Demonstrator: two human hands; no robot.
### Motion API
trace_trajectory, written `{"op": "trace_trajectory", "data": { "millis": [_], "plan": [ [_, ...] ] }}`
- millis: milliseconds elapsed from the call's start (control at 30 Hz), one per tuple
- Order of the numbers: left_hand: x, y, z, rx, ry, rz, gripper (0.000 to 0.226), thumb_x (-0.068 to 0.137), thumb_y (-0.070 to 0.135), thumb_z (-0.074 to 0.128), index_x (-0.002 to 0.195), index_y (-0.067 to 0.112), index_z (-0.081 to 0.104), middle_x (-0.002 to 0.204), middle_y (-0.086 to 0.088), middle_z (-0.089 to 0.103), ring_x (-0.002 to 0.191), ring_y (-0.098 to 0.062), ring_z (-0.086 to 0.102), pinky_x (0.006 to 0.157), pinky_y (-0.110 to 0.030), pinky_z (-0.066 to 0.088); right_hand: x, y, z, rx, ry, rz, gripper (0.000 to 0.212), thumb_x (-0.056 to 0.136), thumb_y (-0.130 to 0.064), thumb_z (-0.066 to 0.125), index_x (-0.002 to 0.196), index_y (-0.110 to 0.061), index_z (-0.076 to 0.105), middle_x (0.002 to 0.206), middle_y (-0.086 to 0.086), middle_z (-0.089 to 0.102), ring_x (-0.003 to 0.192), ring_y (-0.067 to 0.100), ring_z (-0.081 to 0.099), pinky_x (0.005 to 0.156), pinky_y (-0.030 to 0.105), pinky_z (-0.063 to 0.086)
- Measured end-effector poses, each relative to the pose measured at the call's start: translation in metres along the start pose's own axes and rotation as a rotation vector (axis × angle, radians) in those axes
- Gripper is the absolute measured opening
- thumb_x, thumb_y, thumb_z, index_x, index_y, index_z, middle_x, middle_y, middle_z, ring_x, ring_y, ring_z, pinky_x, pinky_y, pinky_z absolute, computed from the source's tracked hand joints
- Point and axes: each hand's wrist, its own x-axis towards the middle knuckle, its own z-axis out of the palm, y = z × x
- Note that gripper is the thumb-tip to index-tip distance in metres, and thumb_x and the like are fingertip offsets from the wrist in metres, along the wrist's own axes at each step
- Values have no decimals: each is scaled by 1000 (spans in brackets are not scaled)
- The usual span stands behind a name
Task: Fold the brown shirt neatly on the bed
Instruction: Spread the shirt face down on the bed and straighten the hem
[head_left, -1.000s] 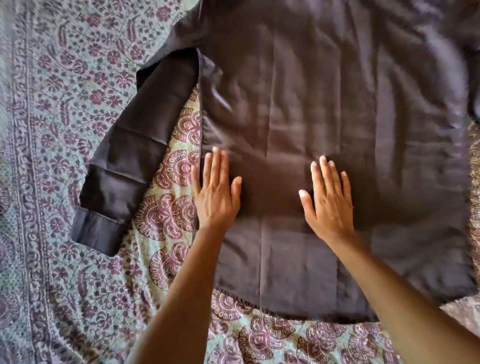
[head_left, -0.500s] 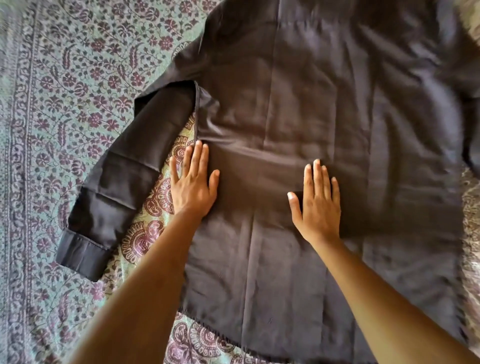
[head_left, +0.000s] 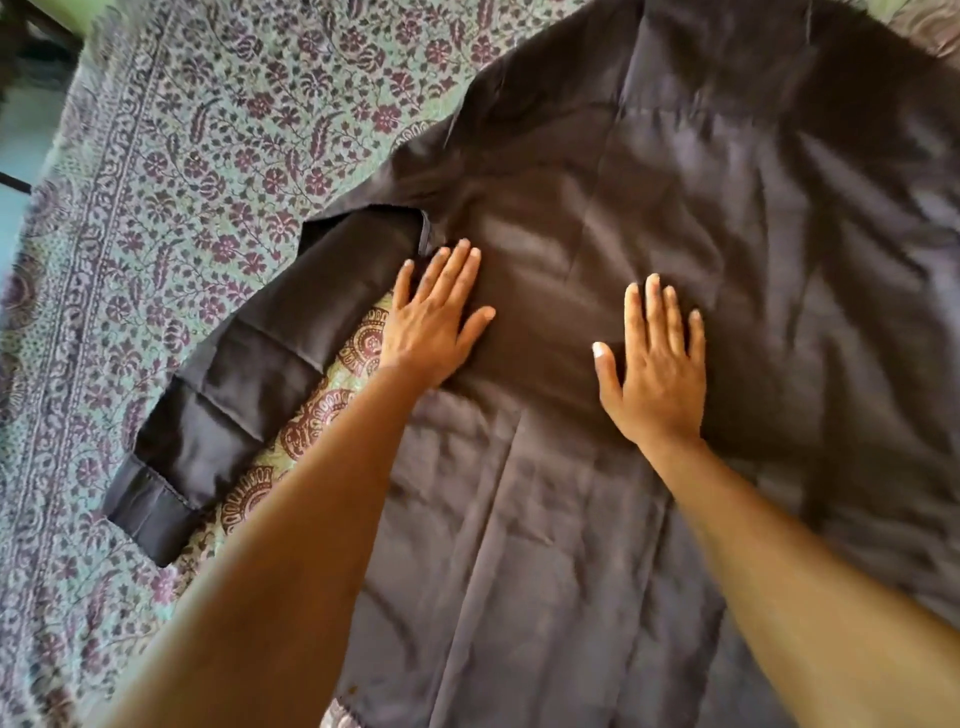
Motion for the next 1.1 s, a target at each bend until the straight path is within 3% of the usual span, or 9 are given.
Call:
{"op": "trace_trajectory", "data": {
  "millis": [100, 200, 300, 400, 500, 700, 800, 933, 1100],
  "plan": [
    [12, -19, -9, 29, -5, -132, 62, 97, 49, 26, 150, 19, 10, 158, 1, 8, 146, -17, 8, 116, -42, -1, 1, 0, -1, 6, -14, 6, 67, 92, -47, 23, 147, -11, 18, 155, 11, 15, 142, 26, 17, 115, 46, 11],
    [11, 6, -20, 31, 130, -160, 62, 94, 46, 20, 142, 10, 35, 149, -9, 35, 138, -22, 32, 112, -40, 14, 0, 0, -1, 7, -25, 9, 66, 92, -48, 23, 147, -11, 19, 155, 11, 15, 142, 26, 18, 115, 46, 12],
    [22, 52, -24, -28, 146, 43, 56, 92, 40, 27, 131, 6, 51, 134, -12, 54, 119, -28, 54, 97, -36, 26, 0, 0, -3, 7, -30, 15, 66, 92, -48, 23, 146, -10, 23, 154, 12, 18, 141, 26, 21, 115, 46, 13],
    [57, 59, -18, -43, 30, 196, 61, 92, 46, 20, 144, 17, 32, 152, -6, 31, 139, -22, 30, 113, -36, 13, 1, 0, -3, -6, -28, 8, 65, 92, -47, 26, 145, -9, 25, 153, 13, 21, 140, 28, 24, 114, 46, 14],
    [95, 22, -14, -41, 39, 9, 60, 96, 48, 22, 149, 22, 12, 158, 0, 9, 145, -18, 9, 116, -37, 2, 2, 0, -2, -13, -27, 12, 65, 92, -47, 24, 146, -10, 25, 153, 13, 21, 140, 27, 24, 113, 45, 13],
    [129, 6, -41, -63, -11, -325, 63, 98, 45, 23, 150, 15, 4, 159, -2, -2, 146, -18, -1, 117, -43, -5, 10, -1, -13, -54, -18, 36, 62, 89, -47, 30, 139, -12, 40, 145, 12, 39, 124, 28, 43, 98, 45, 31],
    [138, 36, -44, -63, 58, -198, 62, 98, 44, 22, 150, 14, 6, 158, -4, -1, 146, -18, -2, 116, -41, -7, 42, 6, -28, -64, 80, -35, 50, 88, -43, 35, 123, -13, 56, 126, 12, 56, 103, 31, 55, 84, 42, 39],
    [158, 58, -33, -19, 56, 176, 60, 94, 51, 17, 149, 27, 13, 158, -2, 7, 146, -20, 6, 116, -42, -2, 97, 34, -38, -55, 87, 37, 59, 90, -44, 29, 138, -14, 40, 148, 12, 35, 133, 30, 34, 106, 49, 24],
    [191, 23, -35, -78, 51, -46, 55, 97, 52, 24, 148, 36, 13, 158, 3, 5, 146, -18, 3, 116, -43, -2, 116, 75, -34, -111, -58, 76, 79, 82, -66, 6, 148, -23, 16, 156, 9, 10, 143, 27, 13, 113, 50, 9]
  ]
}}
